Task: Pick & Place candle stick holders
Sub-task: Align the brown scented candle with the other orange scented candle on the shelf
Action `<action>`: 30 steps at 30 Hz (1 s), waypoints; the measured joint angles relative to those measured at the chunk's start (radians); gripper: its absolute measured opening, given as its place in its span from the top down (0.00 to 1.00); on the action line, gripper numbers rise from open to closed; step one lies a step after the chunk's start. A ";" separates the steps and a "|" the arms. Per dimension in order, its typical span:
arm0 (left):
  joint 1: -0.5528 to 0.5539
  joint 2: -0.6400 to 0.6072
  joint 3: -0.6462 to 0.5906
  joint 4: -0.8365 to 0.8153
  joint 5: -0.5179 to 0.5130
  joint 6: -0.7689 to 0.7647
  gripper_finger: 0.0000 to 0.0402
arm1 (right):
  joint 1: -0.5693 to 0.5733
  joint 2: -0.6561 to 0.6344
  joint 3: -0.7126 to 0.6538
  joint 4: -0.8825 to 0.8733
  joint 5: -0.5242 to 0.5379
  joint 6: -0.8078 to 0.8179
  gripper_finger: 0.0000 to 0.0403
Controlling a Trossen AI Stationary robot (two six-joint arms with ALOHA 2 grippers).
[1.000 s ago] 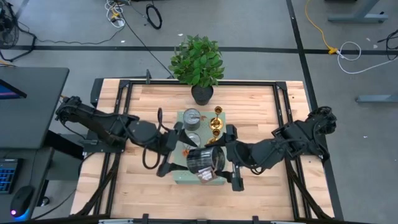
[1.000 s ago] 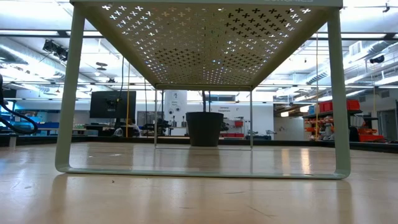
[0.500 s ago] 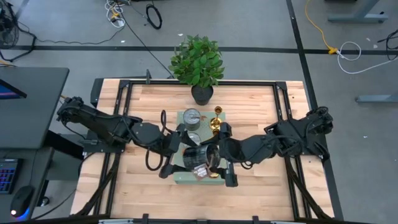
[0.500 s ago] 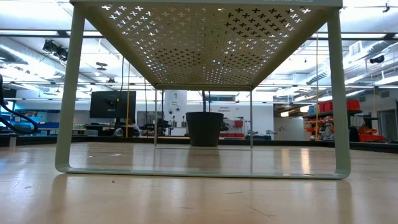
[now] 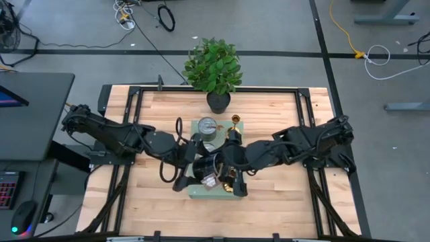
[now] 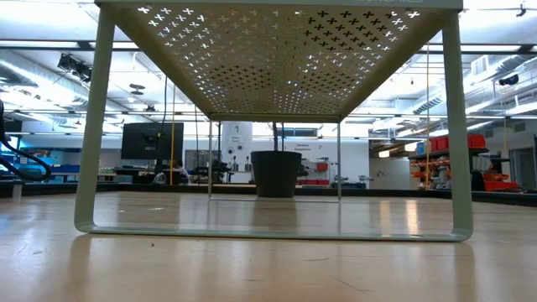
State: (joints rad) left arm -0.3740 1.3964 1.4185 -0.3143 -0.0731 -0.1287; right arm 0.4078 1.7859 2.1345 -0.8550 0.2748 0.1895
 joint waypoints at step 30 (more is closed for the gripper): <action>0.017 0.025 0.002 -0.082 0.015 -0.146 0.11 | -0.077 0.058 -0.002 0.029 -0.140 -0.047 0.16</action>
State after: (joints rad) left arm -0.3569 1.4212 1.4204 -0.3962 -0.0581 -0.2748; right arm 0.3305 1.8439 2.1323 -0.8263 0.1352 0.1429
